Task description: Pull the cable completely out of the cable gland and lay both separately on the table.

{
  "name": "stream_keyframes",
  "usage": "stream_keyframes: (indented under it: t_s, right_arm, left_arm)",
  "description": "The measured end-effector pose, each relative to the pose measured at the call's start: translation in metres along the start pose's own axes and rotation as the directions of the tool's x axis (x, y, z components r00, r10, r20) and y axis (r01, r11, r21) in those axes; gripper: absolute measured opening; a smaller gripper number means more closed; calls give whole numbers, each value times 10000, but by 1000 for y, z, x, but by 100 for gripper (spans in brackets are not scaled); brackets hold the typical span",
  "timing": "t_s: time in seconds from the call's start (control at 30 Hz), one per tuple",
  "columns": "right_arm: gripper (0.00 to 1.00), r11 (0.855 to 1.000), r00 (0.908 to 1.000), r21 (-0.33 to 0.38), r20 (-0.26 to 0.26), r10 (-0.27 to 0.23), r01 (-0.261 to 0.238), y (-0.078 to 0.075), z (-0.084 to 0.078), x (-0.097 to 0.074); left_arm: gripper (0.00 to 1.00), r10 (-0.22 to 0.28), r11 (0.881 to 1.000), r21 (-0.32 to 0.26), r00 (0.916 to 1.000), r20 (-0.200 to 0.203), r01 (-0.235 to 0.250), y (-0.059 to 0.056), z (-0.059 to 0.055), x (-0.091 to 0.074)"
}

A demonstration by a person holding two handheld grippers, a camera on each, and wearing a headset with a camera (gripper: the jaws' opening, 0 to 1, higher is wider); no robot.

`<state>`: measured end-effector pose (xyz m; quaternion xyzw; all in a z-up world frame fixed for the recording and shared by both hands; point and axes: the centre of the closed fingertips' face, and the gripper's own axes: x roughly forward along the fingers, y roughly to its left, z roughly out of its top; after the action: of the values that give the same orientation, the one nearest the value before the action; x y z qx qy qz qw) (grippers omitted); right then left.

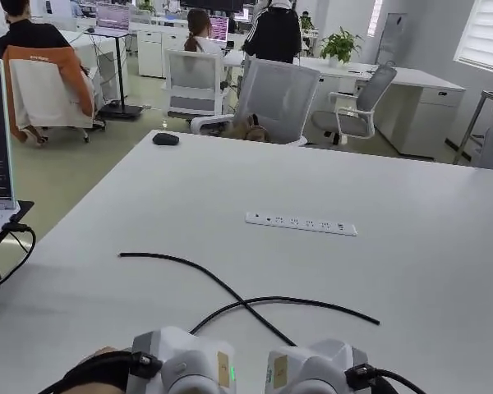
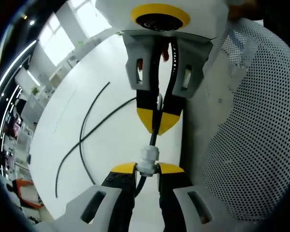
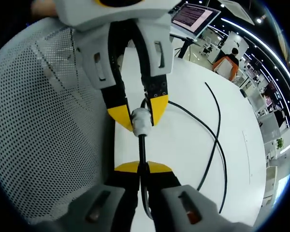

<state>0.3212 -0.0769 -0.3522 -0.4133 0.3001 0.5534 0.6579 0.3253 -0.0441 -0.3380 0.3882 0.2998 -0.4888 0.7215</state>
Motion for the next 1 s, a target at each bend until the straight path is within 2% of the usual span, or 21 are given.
stream_keyframes:
  t_s: [0.1,0.2,0.27,0.33,0.37,0.4,0.47,0.53,0.57,0.6,0.67,0.7,0.73,0.77,0.83,0.97,1.0]
  right_arm:
    - [3,9997,9984,197,-556,-111,122,-3,-12,1]
    - [4,9987,9885,448,-1502,-168,237,-5,-32,2]
    - [4,9978,9818,550,-1884,-247,357,-8,-42,2]
    - [4,9974,9807,630,-1944,-211,339,-8,-45,2]
    - [4,9980,9797,534,-1991,-234,347,-7,-45,1]
    - [4,9991,9754,132,-2177,-357,396,-8,-47,1]
    - [5,9990,9690,-112,-2428,-457,443,-9,-50,2]
    - [13,9987,9712,101,-2339,-453,490,-9,-49,2]
    - [15,9987,9760,286,-2147,-352,423,-8,-46,2]
    - [15,9986,9861,469,-1656,-144,225,-5,-38,4]
    - [16,9990,9937,422,-1116,-92,140,-4,-26,4]
    - [18,9995,9980,316,-631,-60,80,-2,-15,3]
    - [20,9998,9996,184,-289,34,-28,0,-6,3]
    - [21,9997,9993,-26,288,243,-243,6,7,2]
    - [17,9982,9935,8,970,588,-592,14,22,0]
    - [4,9985,9950,-273,866,506,-484,13,20,-2]
    - [3,9984,9948,-251,872,521,-501,13,20,-1]
  left_arm:
    - [18,64,10000,-29,9999,-80,-64,1,-2,-1]
    - [18,77,9999,-88,9999,-75,-77,2,-2,-1]
    - [18,81,9999,-81,9999,-65,-82,2,-2,-1]
    - [18,72,10000,-64,10000,-50,-72,1,-1,-1]
    - [18,77,10000,-60,10000,-30,-77,1,-1,-1]
    - [18,79,9999,-65,10000,-1,-79,1,0,-2]
    - [18,100,9999,-14,9999,-43,-100,1,-1,-2]
    - [18,60,10000,-8,9999,-84,-60,0,-2,-2]
    - [18,51,10000,-6,10000,-82,-51,0,-2,-2]
    - [18,64,10000,27,10000,-70,-64,0,-1,-2]
    - [18,78,10000,62,10000,-27,-78,0,0,-2]
    - [18,57,9999,95,10000,12,-58,-1,1,-2]
    - [18,41,9999,116,10000,31,-41,-1,2,-2]
    - [18,-2,9999,144,10000,45,1,-2,2,-2]
    - [18,-46,9998,183,10000,56,45,-4,2,-2]
    - [18,-120,9997,208,9999,4,120,-5,1,0]
    - [18,-155,9997,180,9999,29,155,-5,1,0]
